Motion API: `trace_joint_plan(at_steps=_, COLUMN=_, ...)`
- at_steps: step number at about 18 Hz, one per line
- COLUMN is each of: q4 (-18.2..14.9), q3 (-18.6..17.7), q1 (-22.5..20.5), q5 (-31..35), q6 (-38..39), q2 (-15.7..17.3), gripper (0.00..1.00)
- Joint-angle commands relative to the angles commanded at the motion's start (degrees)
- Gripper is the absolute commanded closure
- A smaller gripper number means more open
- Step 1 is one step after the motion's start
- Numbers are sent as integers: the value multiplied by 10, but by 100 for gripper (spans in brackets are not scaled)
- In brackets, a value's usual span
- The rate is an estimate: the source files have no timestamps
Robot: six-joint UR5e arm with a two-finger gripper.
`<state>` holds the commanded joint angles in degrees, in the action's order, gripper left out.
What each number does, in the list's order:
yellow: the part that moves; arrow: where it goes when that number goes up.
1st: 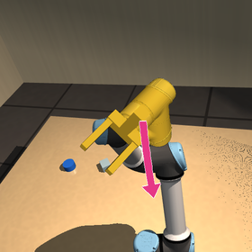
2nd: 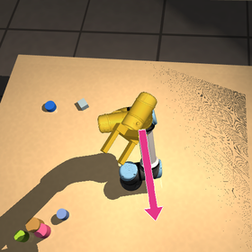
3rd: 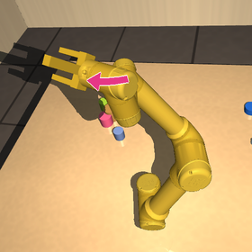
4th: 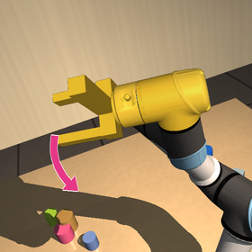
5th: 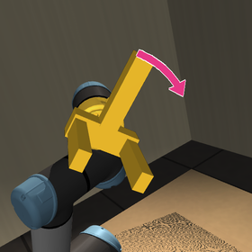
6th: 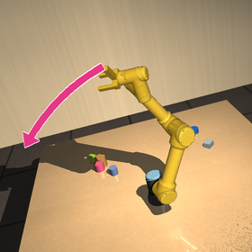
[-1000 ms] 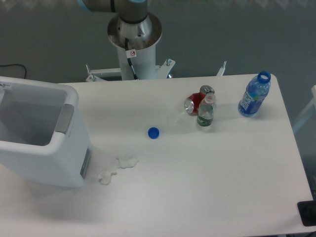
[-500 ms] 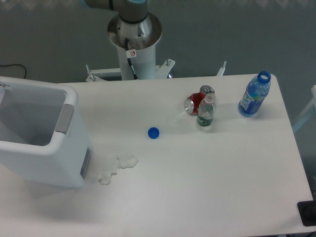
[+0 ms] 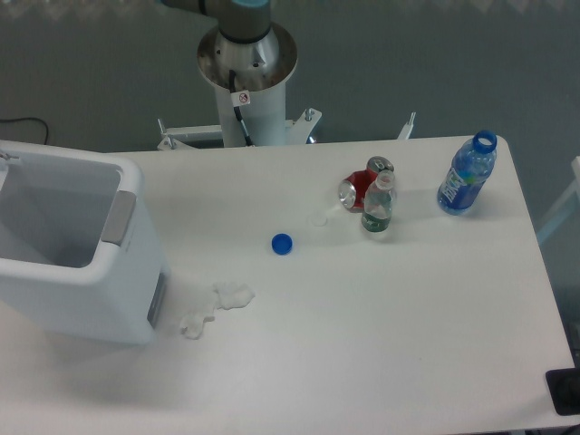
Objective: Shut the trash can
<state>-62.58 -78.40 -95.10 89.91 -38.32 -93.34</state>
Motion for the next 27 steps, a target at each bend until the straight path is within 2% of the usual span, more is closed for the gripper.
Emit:
trace_joint_plan(at_steps=16, q4=1, q3=-4, q1=-12, q5=61, q6=21, q2=0, gripper=100)
trace_joint_plan(at_steps=24, q4=2, q3=-6, q1=-83, q5=53, q6=20, q2=4, gripper=100)
trace_joint_plan(at_steps=27, q4=2, q3=-8, q1=-96, q5=54, q6=20, q2=-1, gripper=100)
